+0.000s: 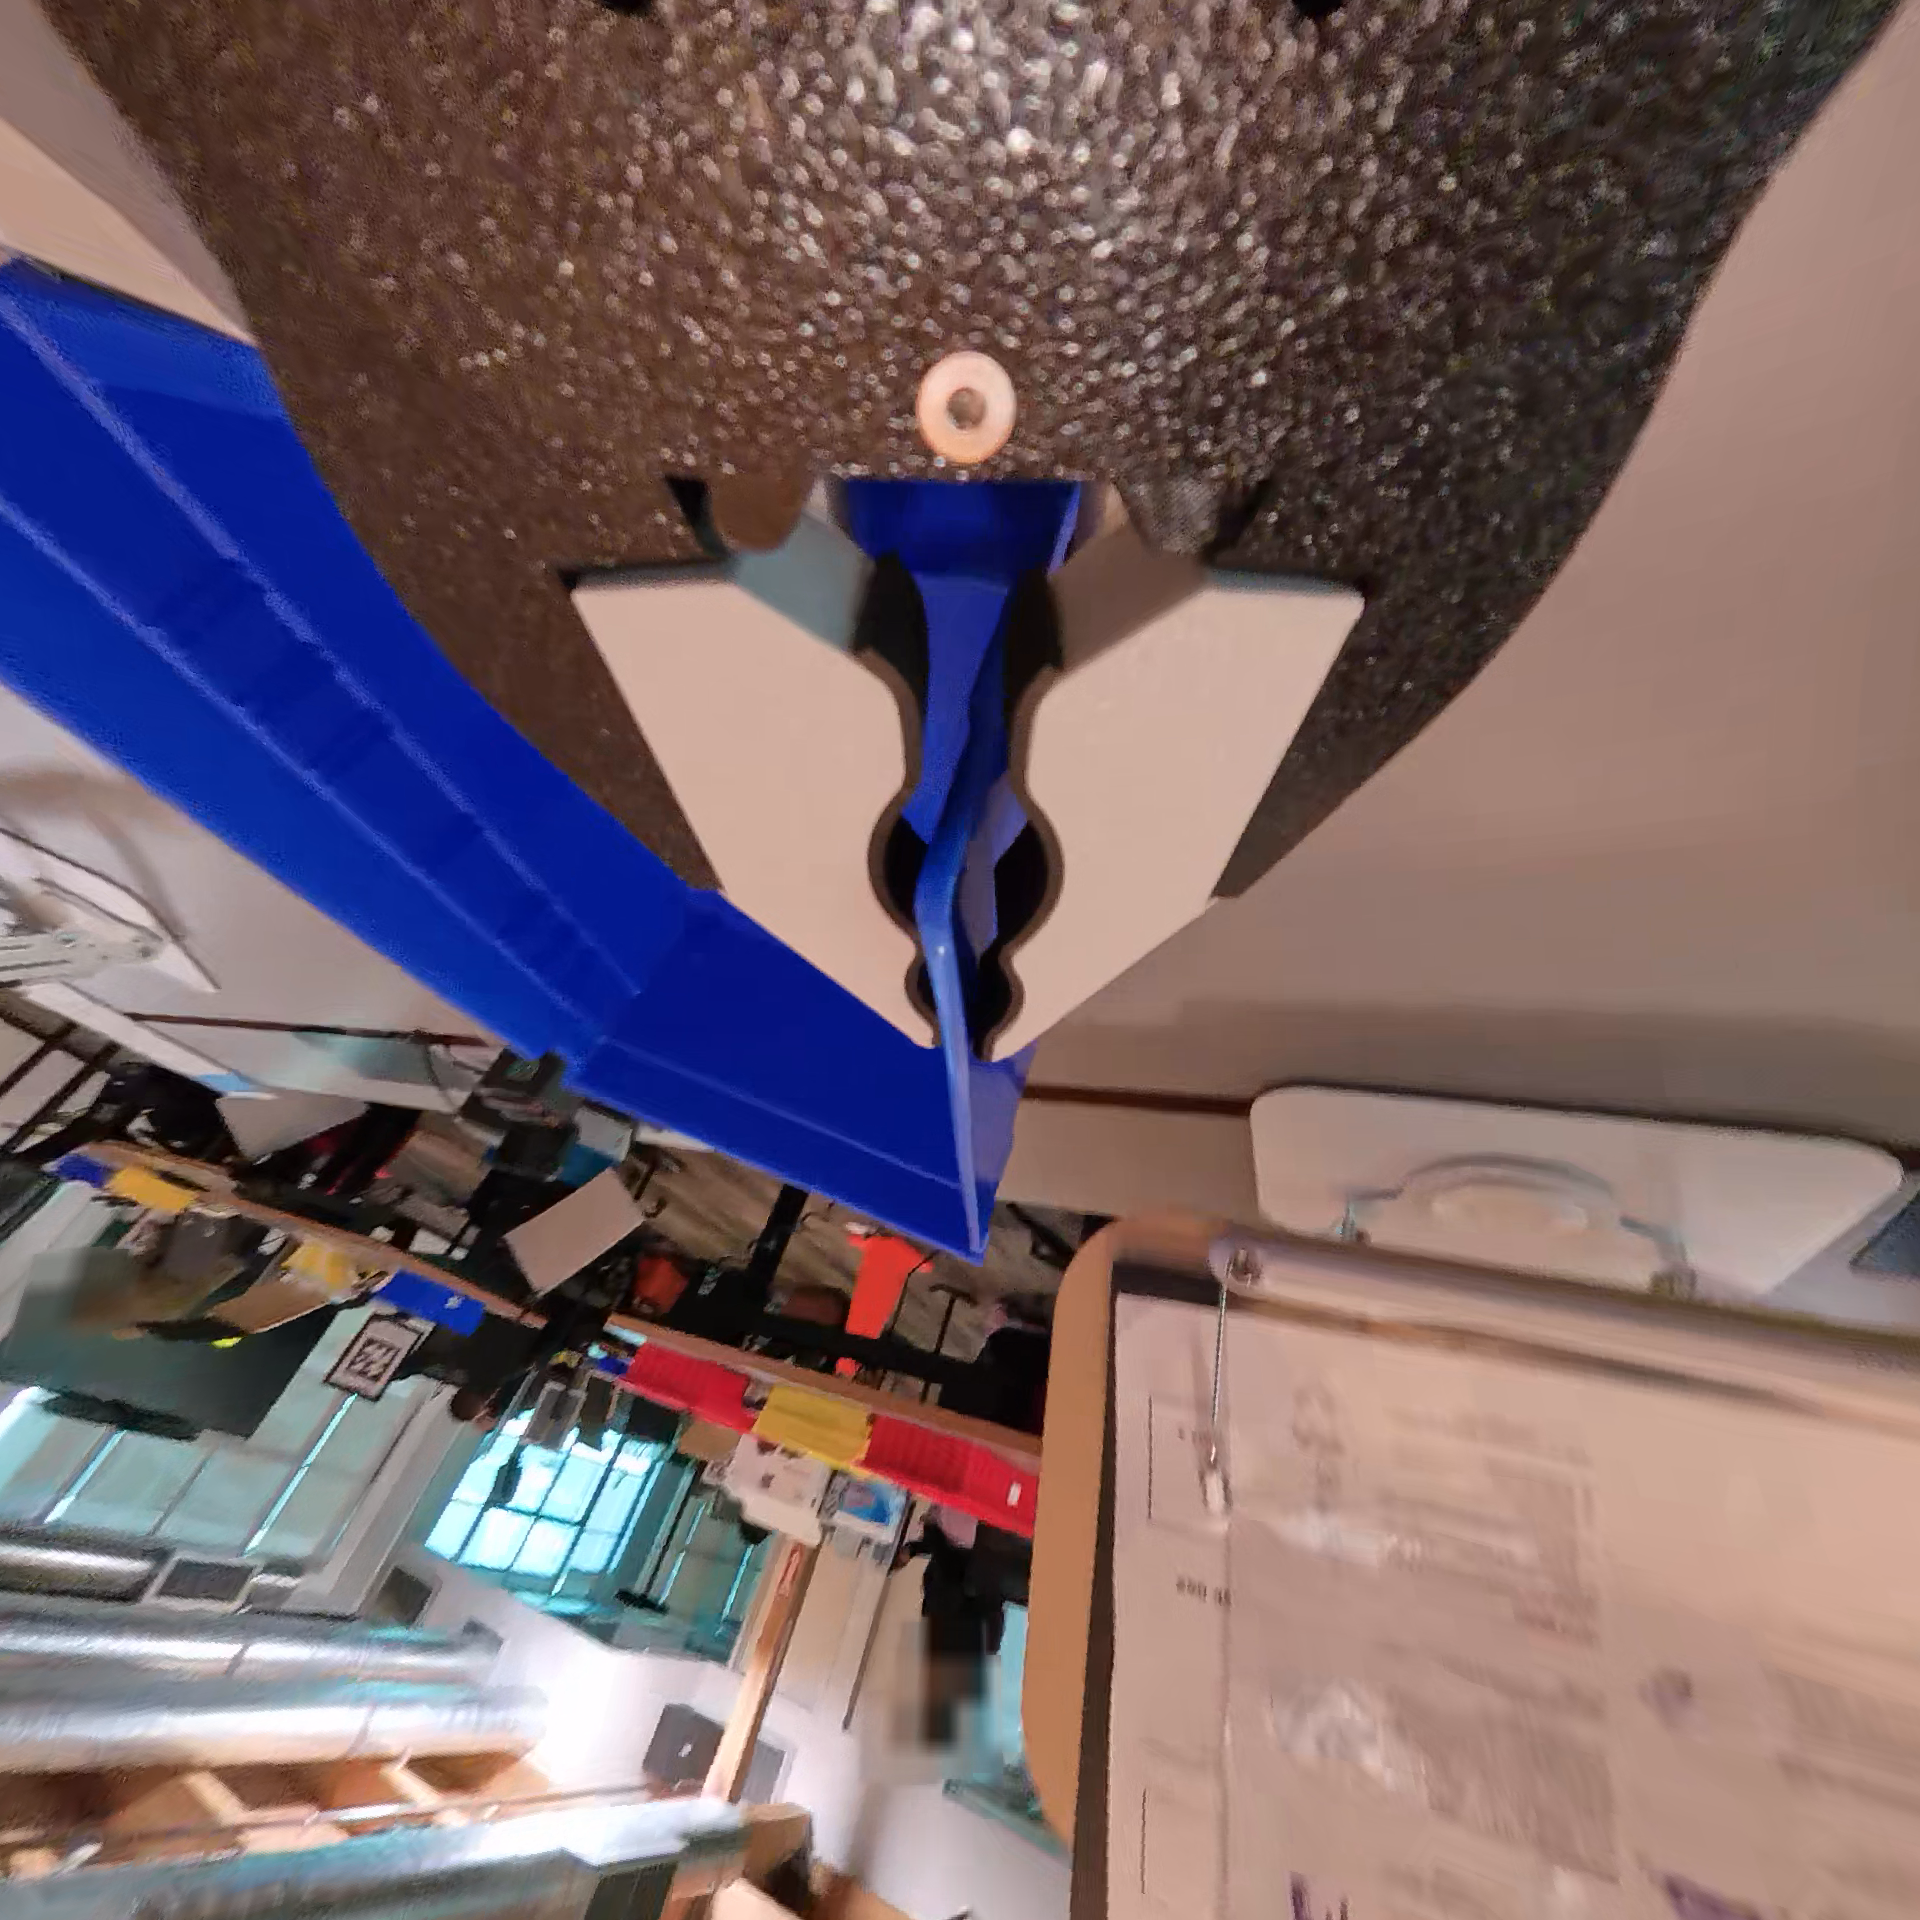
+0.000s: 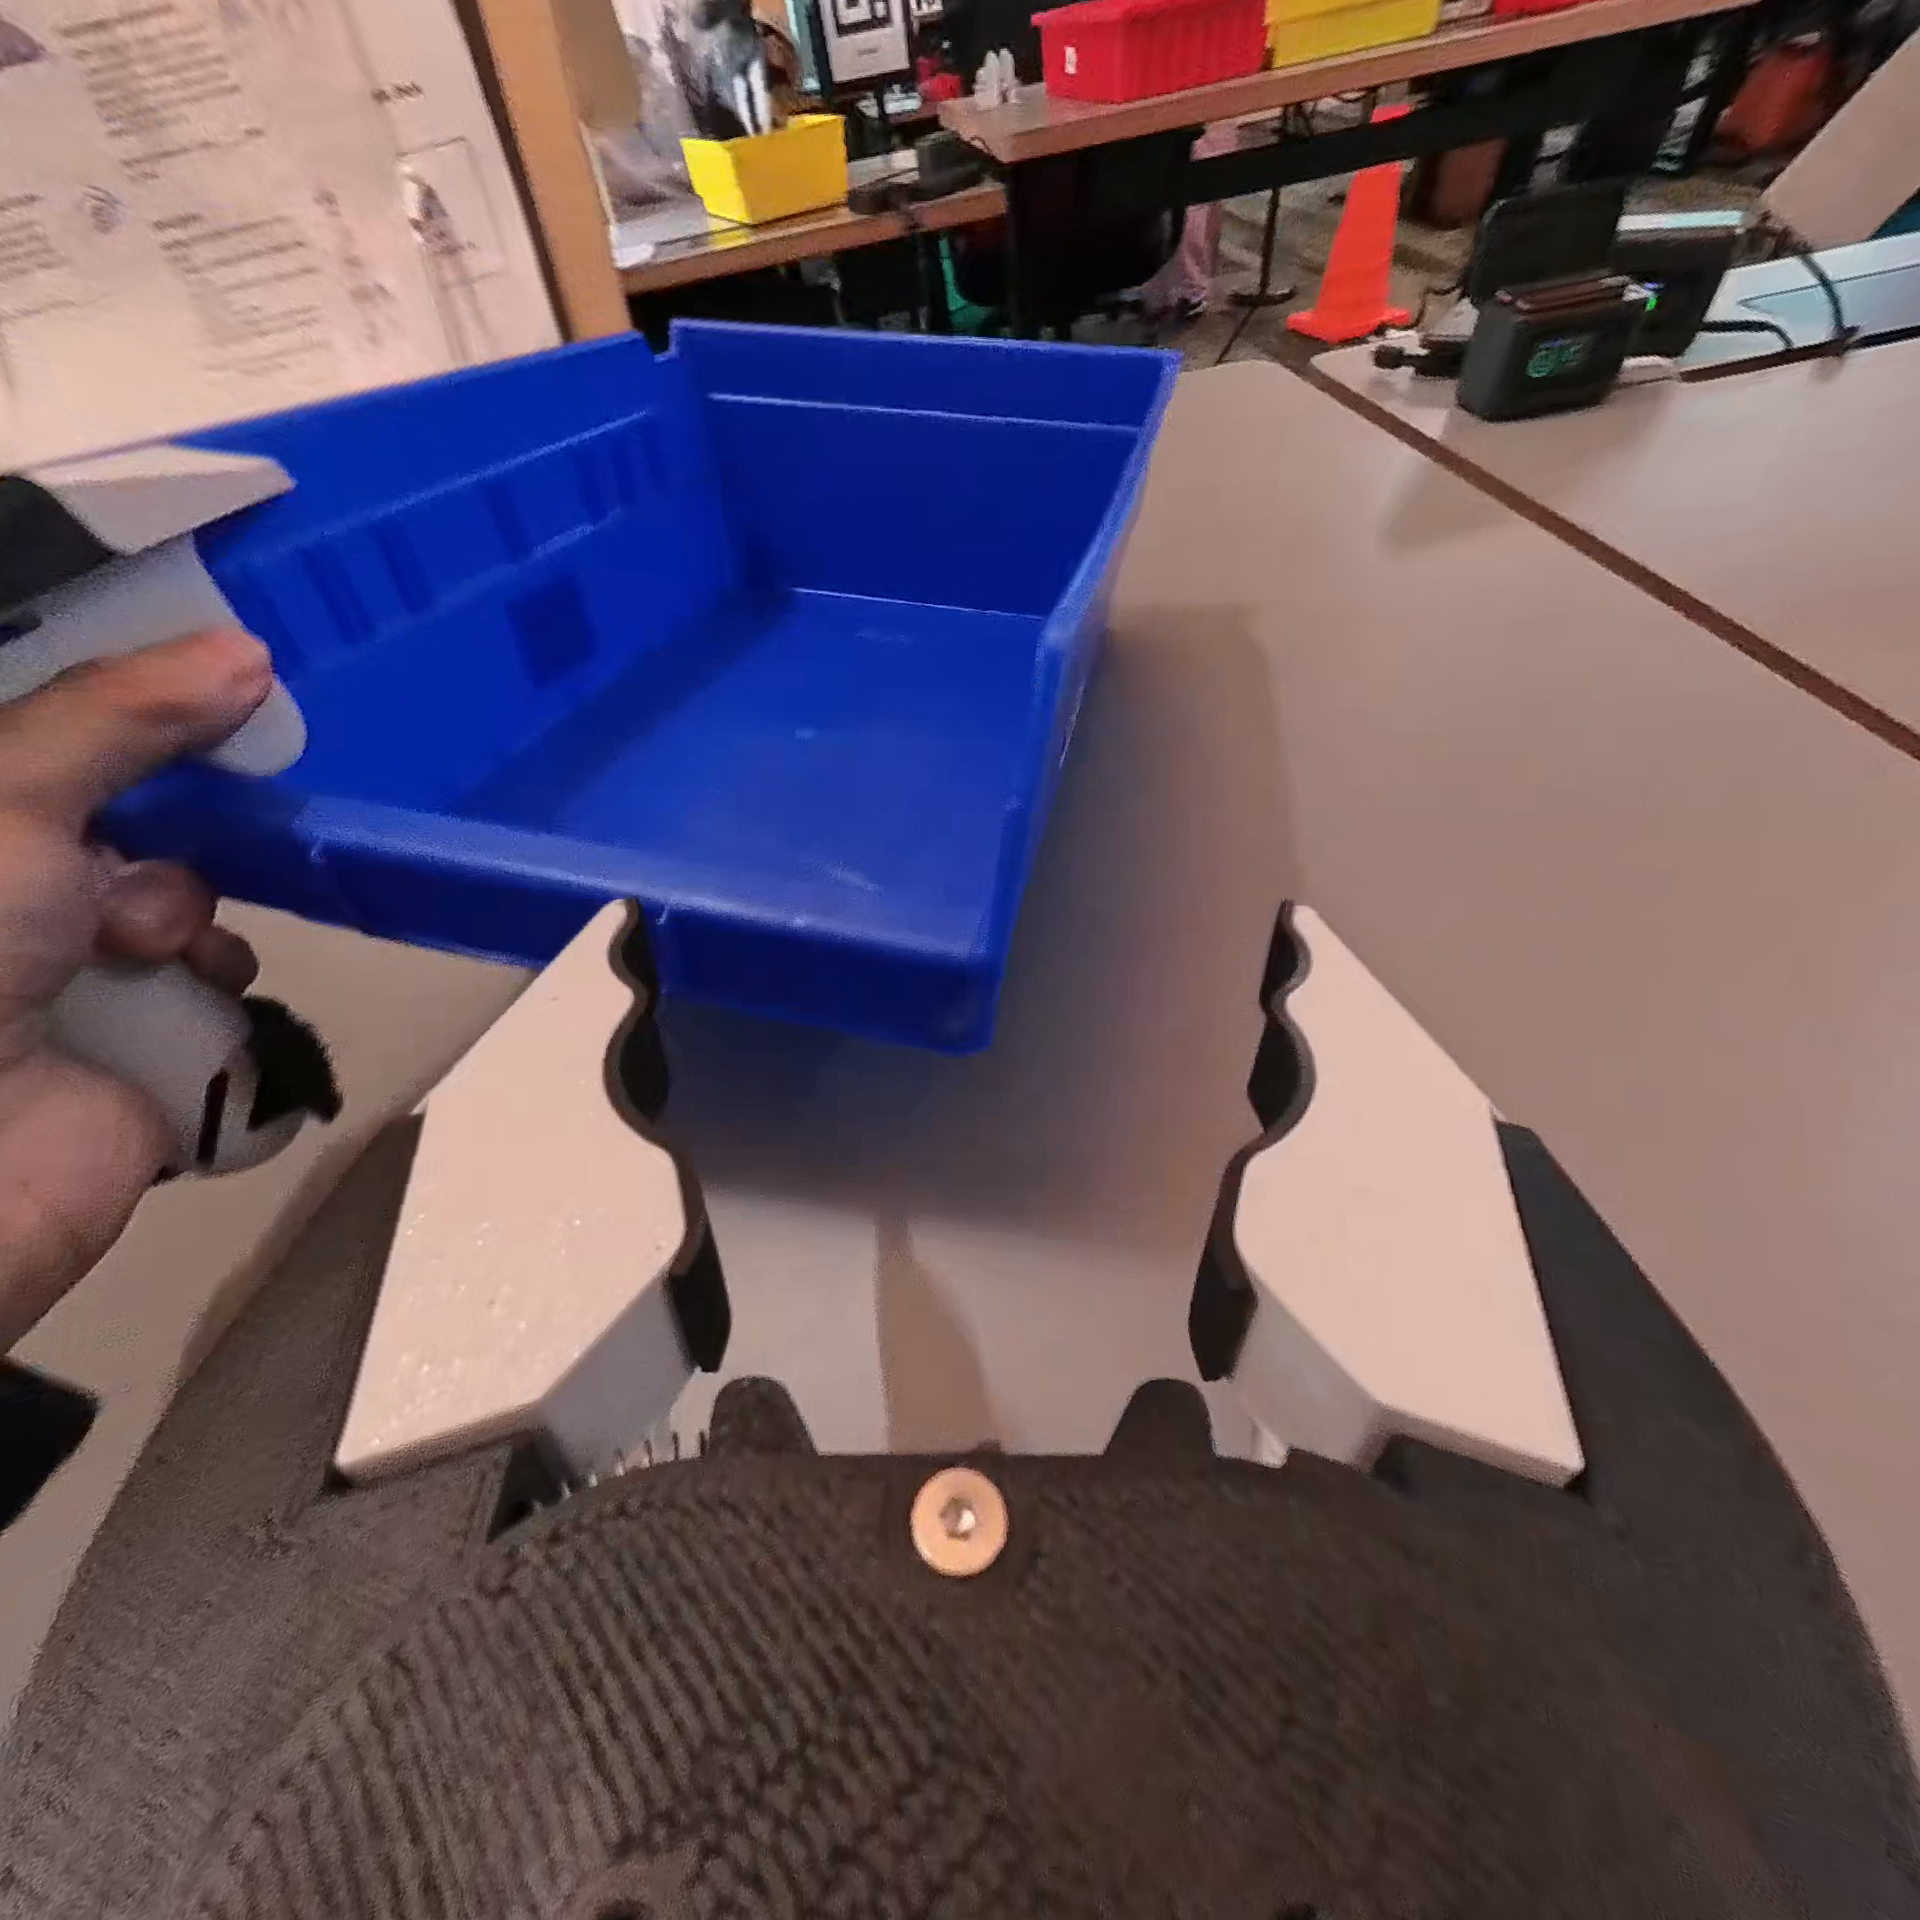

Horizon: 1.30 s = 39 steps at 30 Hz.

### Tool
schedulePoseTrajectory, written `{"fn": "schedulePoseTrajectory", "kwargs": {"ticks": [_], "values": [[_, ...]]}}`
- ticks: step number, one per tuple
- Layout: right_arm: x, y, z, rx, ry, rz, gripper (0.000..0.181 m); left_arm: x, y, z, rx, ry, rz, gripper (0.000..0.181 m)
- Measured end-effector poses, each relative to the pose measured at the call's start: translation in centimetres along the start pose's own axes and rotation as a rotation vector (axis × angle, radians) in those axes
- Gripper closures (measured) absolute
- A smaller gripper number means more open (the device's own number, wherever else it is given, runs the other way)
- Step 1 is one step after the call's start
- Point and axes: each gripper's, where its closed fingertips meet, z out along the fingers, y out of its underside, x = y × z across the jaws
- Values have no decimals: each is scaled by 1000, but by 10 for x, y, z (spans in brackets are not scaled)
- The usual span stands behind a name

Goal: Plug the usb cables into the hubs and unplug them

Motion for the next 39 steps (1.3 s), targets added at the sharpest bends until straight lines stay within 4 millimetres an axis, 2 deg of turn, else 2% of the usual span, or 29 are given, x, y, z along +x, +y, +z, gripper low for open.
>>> {"fn": "schedulePoseTrajectory", "kwargs": {"ticks": [3, 5, 7, 8, 10, 12, 14, 15, 16, 18, 19, 21, 22, 23, 26, 27, 28, 29, 30, 32, 39], "values": [[8, 7, 5, -6, 12, 7, 71, 0, 30, -5, -53, -41, 52, 180], [13, 8, 8, 3, 11, 6, 77, 7, 49, -7, -112, -4, 82, 178], [23, 8, 9, 8, 35, 0, 83, 22, 53, -12, -144, 110, 106, 168], [30, 9, 9, 7, 50, -12, 87, 23, 48, -17, -152, 141, 132, 163], [43, 8, 10, 9, 91, -38, 88, 19, 25, -34, -124, 172, 200, 139], [51, 5, 13, 3, 92, -70, 90, 8, -1, -63, -116, 210, 234, 129], [59, -1, 17, 2, 100, -121, 94, -19, -34, -102, -56, 196, 267, 126], [63, -4, 20, 0, 101, -163, 102, -43, -48, -121, -28, 146, 293, 128], [66, -7, 23, -1, 101, -204, 112, -74, -59, -140, -15, 63, 326, 131], [72, -11, 31, -16, 91, -266, 130, -149, -74, -178, -34, -148, 403, 129], [70, -8, 36, -44, 53, -280, 128, -187, -77, -197, -53, -251, 424, 125], [65, -5, 44, -75, -18, -266, 139, -250, -75, -230, -105, -395, 405, 110], [64, -6, 46, -72, -38, -262, 163, -271, -70, -241, -134, -433, 388, 105], [67, -8, 48, -55, -34, -255, 177, -286, -62, -248, -169, -441, 375, 105], [76, -11, 57, -42, -16, -218, 178, -299, -36, -250, -253, -386, 333, 108], [79, -13, 60, -44, -8, -203, 178, -304, -32, -247, -258, -392, 332, 114], [83, -14, 63, -46, 7, -211, 177, -310, -29, -245, -267, -405, 354, 128], [86, -15, 66, -48, 8, -216, 177, -314, -28, -243, -267, -410, 382, 149], [89, -16, 69, -51, 10, -210, 177, -316, -30, -241, -247, -402, 376, 162], [98, -19, 75, -50, 13, -193, 177, -332, -35, -243, -252, -455, 367, 174], [132, -33, 106, -53, 64, -210, 177, -397, -55, -240, -218, -421, 349, 173]]}}
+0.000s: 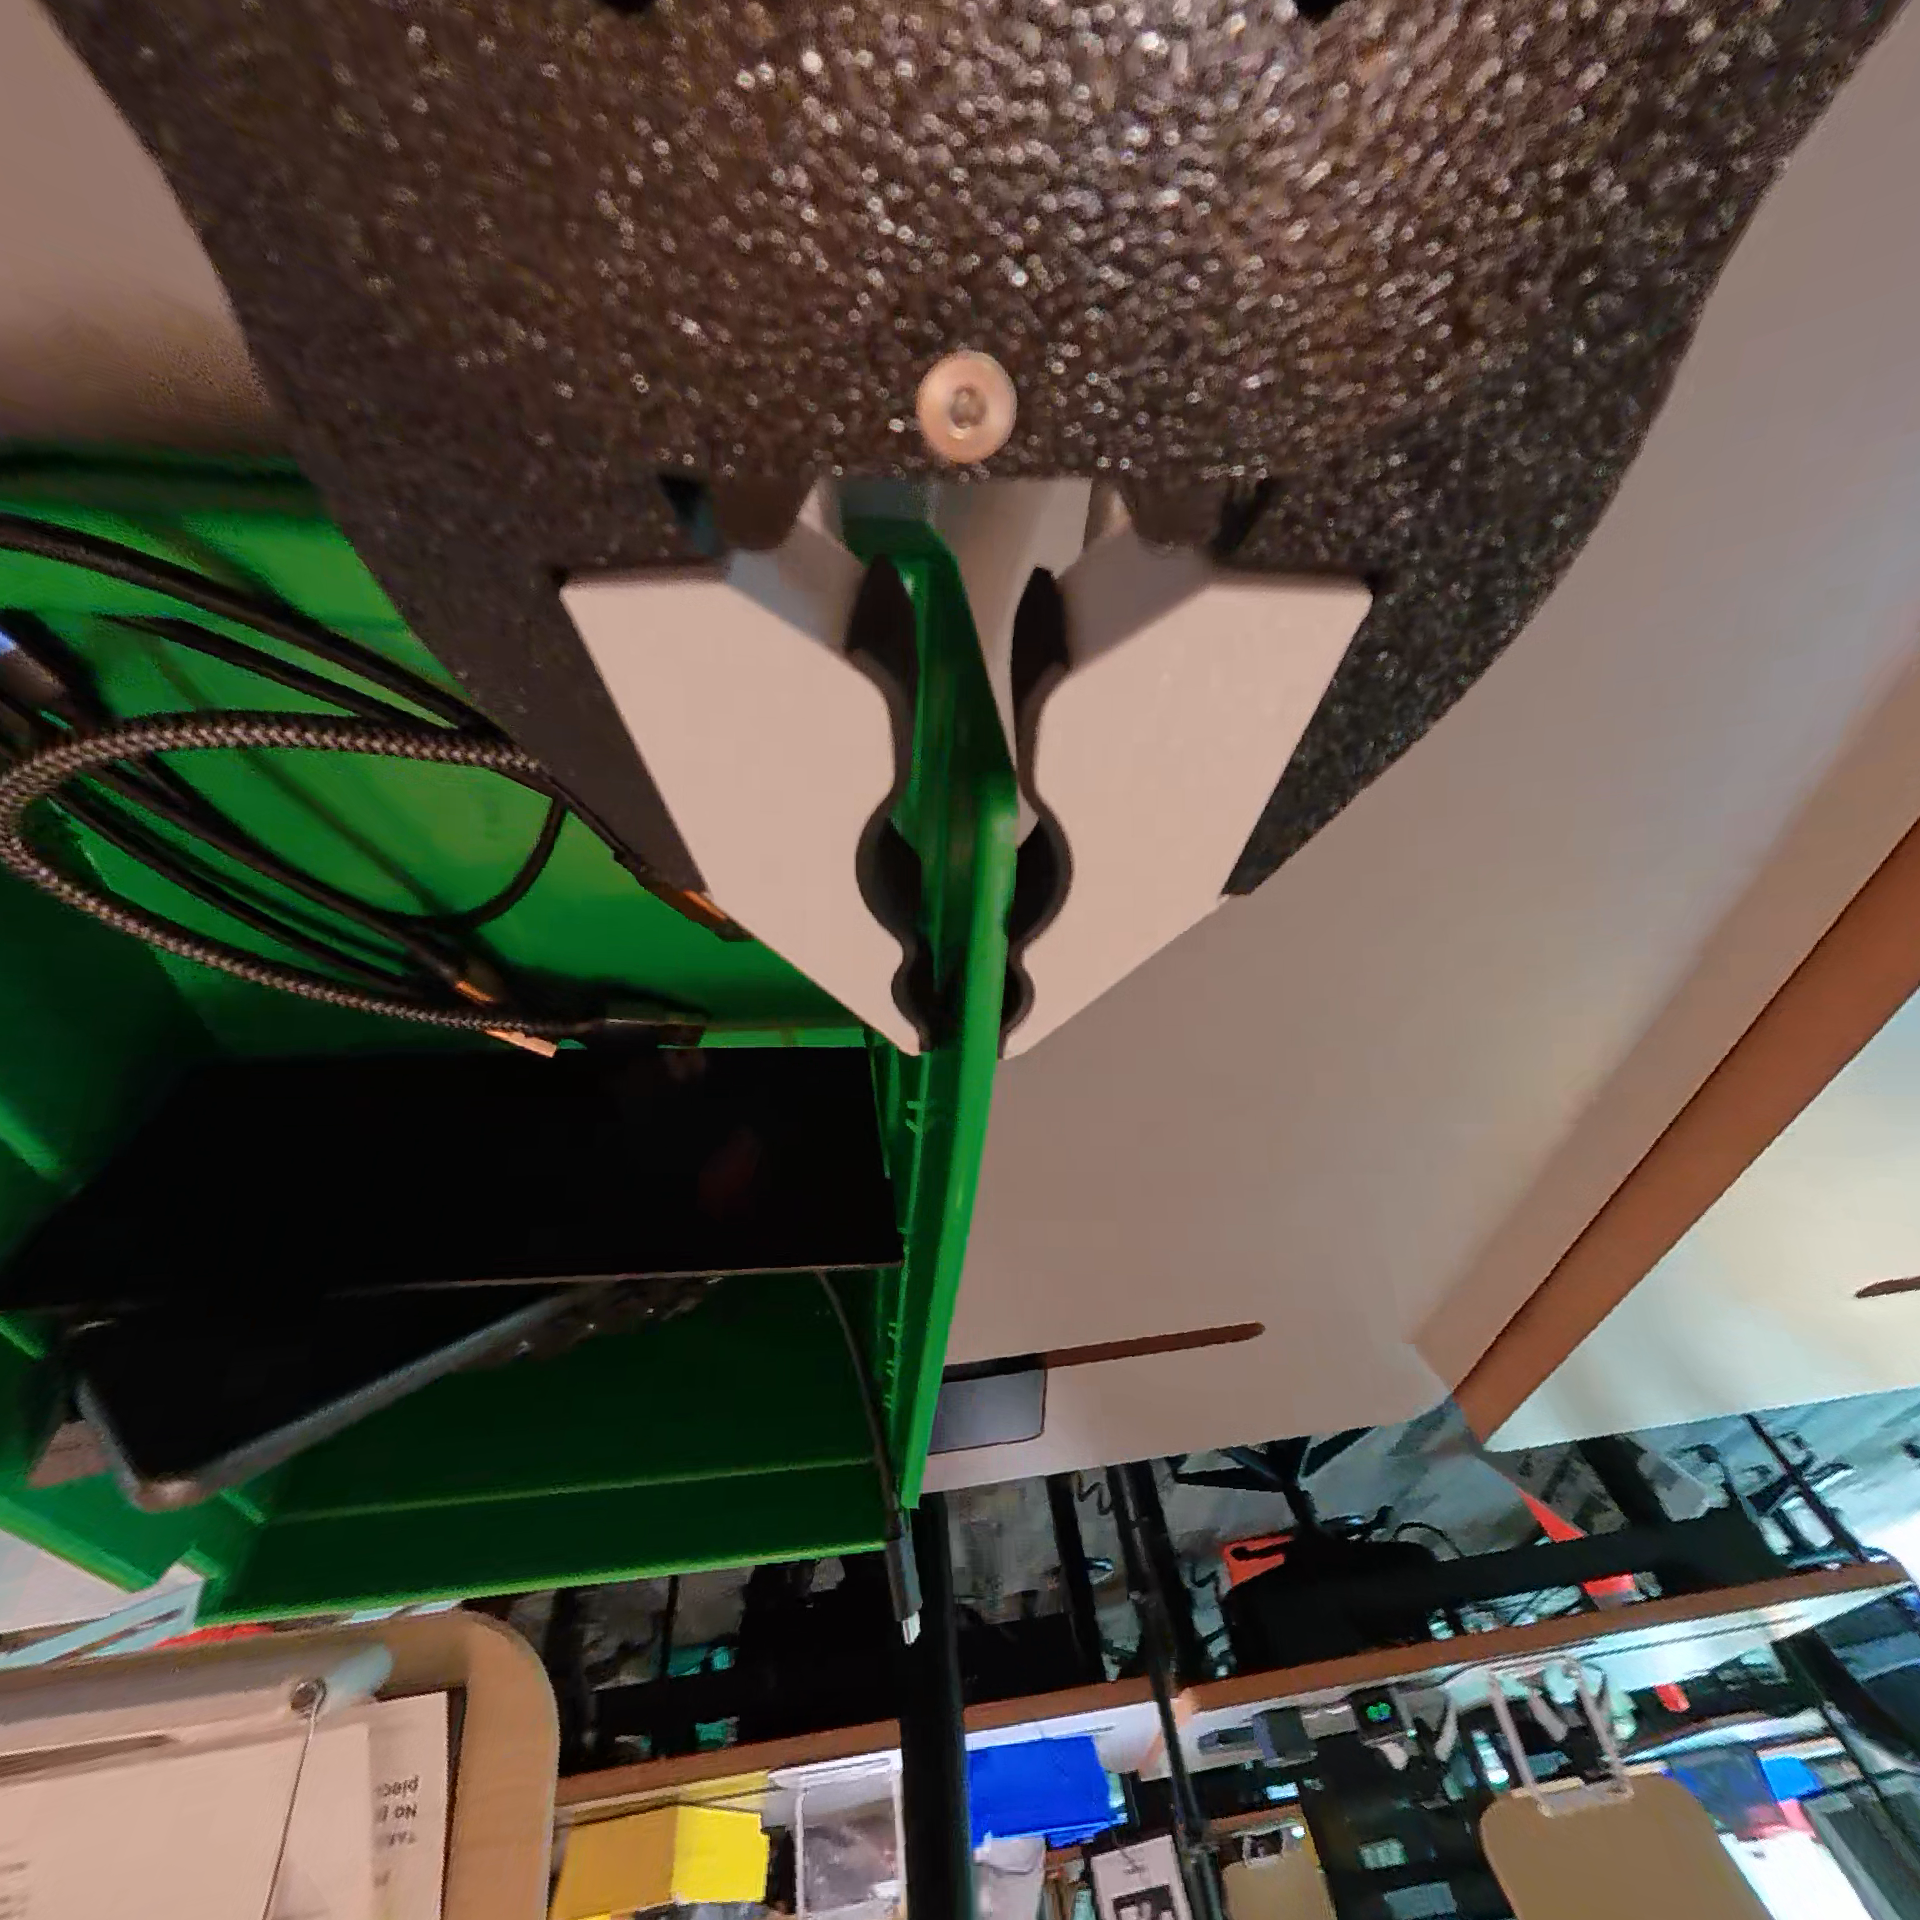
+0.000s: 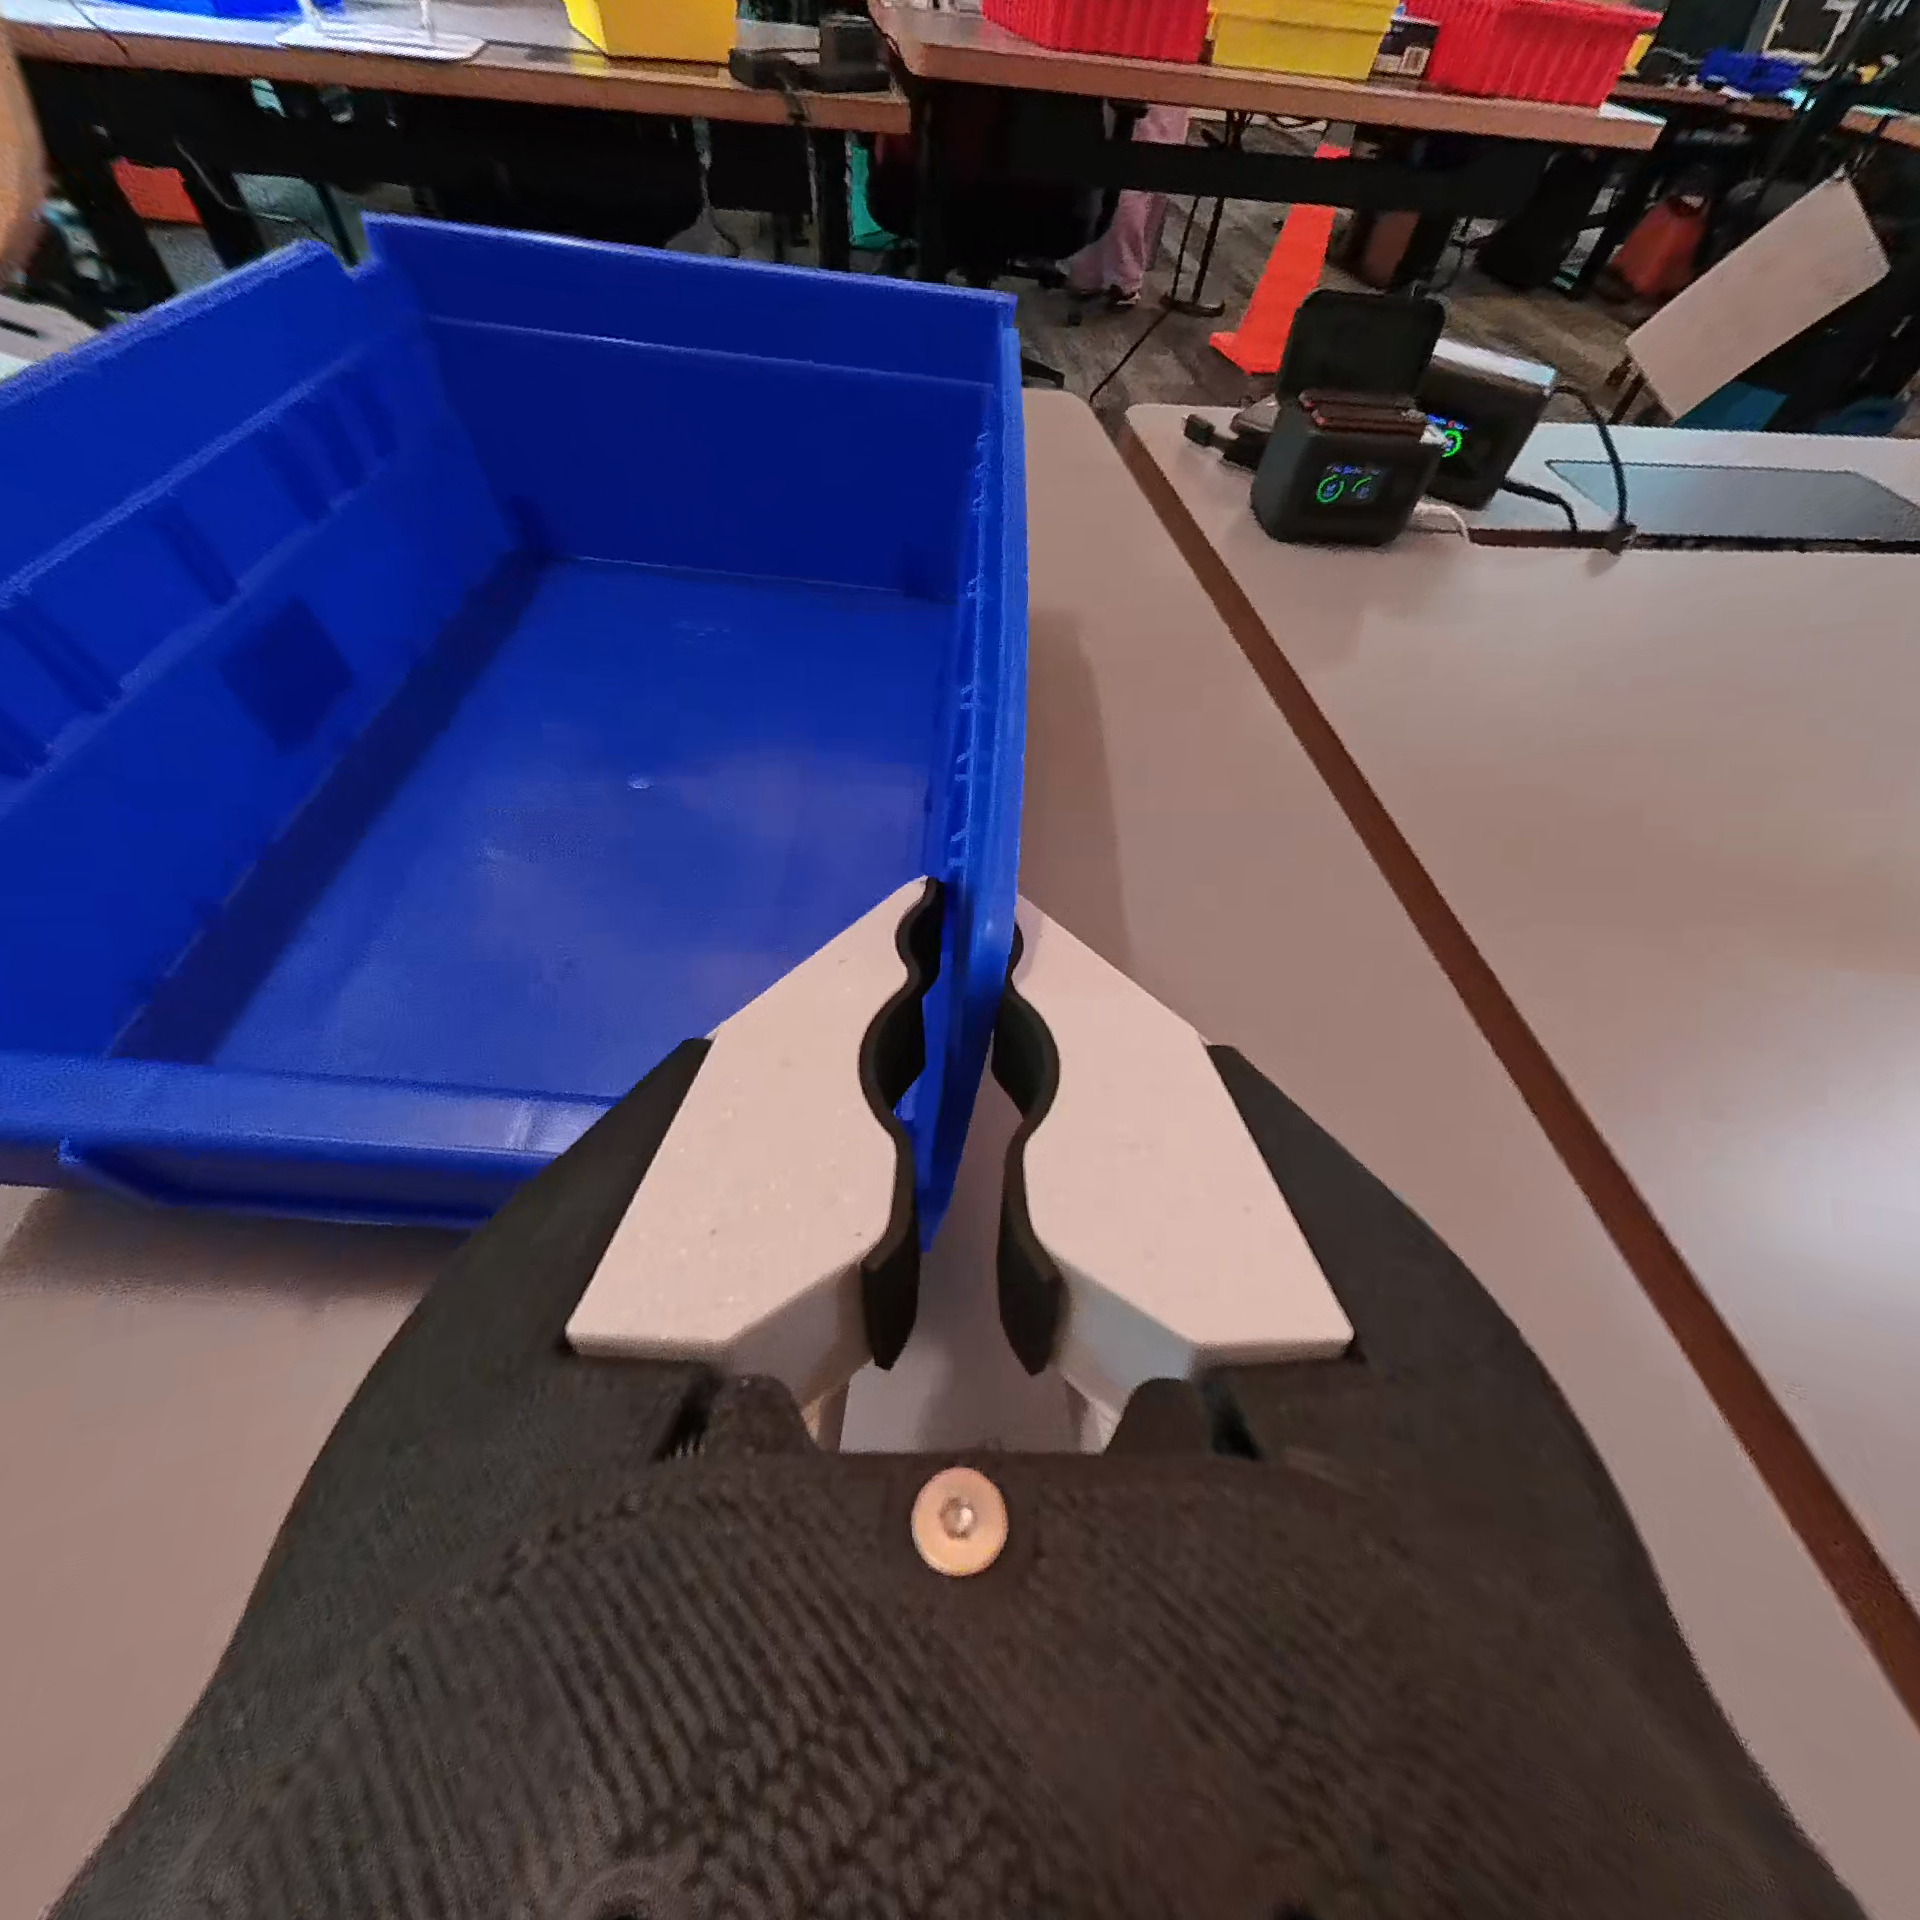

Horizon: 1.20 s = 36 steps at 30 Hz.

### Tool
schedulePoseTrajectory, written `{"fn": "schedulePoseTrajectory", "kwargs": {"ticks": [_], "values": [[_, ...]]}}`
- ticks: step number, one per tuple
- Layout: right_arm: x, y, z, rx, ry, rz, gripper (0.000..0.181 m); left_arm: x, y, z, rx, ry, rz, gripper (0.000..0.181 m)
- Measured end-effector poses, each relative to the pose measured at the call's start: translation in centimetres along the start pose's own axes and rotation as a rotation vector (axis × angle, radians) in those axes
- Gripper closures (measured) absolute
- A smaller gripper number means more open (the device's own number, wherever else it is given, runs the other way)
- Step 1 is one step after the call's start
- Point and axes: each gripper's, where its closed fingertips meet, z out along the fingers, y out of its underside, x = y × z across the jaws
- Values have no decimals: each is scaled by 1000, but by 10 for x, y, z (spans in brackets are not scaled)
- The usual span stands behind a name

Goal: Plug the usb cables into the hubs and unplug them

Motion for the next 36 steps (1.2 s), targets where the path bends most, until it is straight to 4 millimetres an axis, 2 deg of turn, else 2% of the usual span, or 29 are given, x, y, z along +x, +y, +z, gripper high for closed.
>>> {"fn": "schedulePoseTrajectory", "kwargs": {"ticks": [7, 10, 12, 13, 15, 17, 18, 19, 21, 23, 24, 25, 27, 29, 31, 33, 36], "values": [[21, -8, 28, 3, -19, 31, 177, -56, -2, 33, -11, 74, -23, 171], [23, -10, 33, 8, -25, 21, 177, -79, -2, 41, -29, 10, -13, 169], [23, -9, 32, 12, -24, 28, 177, -86, -3, 44, -4, 16, -34, 171], [25, -7, 28, 1, -1, 23, 171, -87, -2, 44, -2, 27, -43, 171], [30, -14, 10, 20, 60, 1, 128, -101, -3, 39, -38, -40, -87, 148], [22, -37, -15, 107, 62, -18, 117, -102, -27, 28, 23, -56, -61, 143], [10, -53, -27, 183, 37, -20, 117, -95, -44, 24, 77, -35, -19, 145], [-10, -71, -36, 267, -24, -27, 123, -82, -60, 23, 111, 11, 42, 145], [-78, -95, -49, 346, -288, -50, 128, -36, -79, 29, 101, 217, 189, 142], [-159, -97, -64, 308, -635, -33, 124, 10, -80, 38, 11, 442, 320, 124], [-195, -96, -75, 313, -792, -21, 124, 24, -78, 42, -29, 513, 393, 124], [-226, -95, -84, 332, -920, 1, 125, 34, -77, 48, -54, 559, 471, 124], [-270, -90, -94, 340, -1068, 37, 130, 43, -79, 61, -89, 586, 590, 126], [-300, -81, -97, 328, -1127, 17, 130, 51, -79, 71, -140, 628, 705, 127], [-317, -65, -95, 322, -1121, -87, 129, 56, -76, 78, -195, 655, 846, 130], [-327, -50, -95, 315, -1131, -181, 127, 59, -70, 85, -265, 672, 994, 136], [-328, -43, -94, 306, -1158, -175, 128, 59, -55, 94, -400, 683, 1221, 147]]}}
